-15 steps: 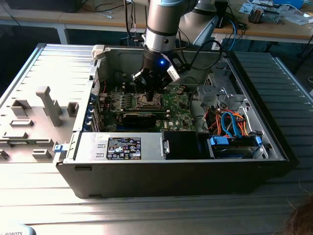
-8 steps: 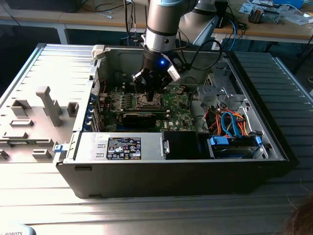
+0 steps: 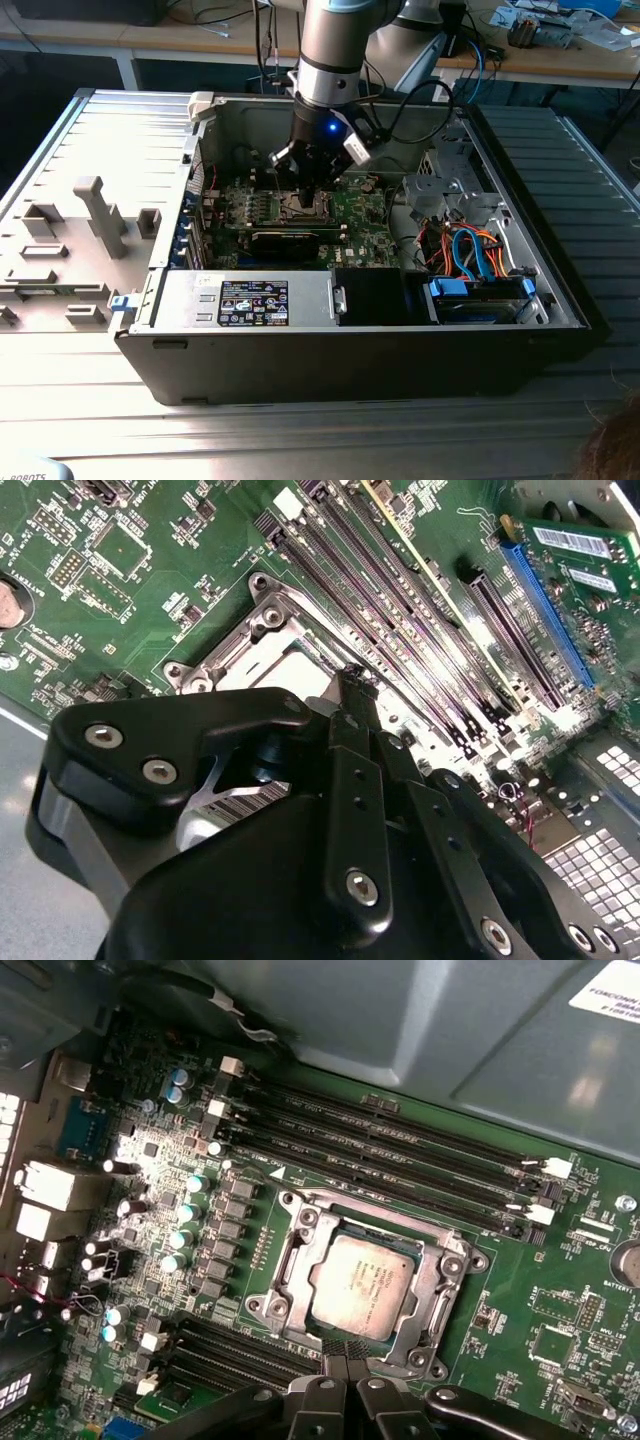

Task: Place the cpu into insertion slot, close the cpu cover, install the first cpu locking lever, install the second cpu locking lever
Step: 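Install the first cpu locking lever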

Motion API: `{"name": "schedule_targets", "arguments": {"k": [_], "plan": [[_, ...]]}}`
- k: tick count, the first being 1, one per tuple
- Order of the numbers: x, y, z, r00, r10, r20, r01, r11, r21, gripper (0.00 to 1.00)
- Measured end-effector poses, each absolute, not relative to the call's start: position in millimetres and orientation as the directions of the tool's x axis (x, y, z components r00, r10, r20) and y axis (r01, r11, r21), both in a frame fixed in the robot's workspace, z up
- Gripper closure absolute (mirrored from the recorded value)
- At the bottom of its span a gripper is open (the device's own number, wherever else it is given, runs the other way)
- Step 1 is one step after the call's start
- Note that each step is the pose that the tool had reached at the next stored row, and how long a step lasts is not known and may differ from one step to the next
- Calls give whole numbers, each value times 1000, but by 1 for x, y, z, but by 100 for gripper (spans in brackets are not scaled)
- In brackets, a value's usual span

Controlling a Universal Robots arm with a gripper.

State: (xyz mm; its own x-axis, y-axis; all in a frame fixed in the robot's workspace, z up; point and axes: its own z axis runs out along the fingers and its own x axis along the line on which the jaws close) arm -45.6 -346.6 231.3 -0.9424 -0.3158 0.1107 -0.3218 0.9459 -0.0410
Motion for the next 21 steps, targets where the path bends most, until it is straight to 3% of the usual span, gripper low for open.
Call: {"name": "schedule_targets", "arguments": {"k": [21], "plan": [[-46,-347,231,-888,-445,111,-452,891,-42,89]]}}
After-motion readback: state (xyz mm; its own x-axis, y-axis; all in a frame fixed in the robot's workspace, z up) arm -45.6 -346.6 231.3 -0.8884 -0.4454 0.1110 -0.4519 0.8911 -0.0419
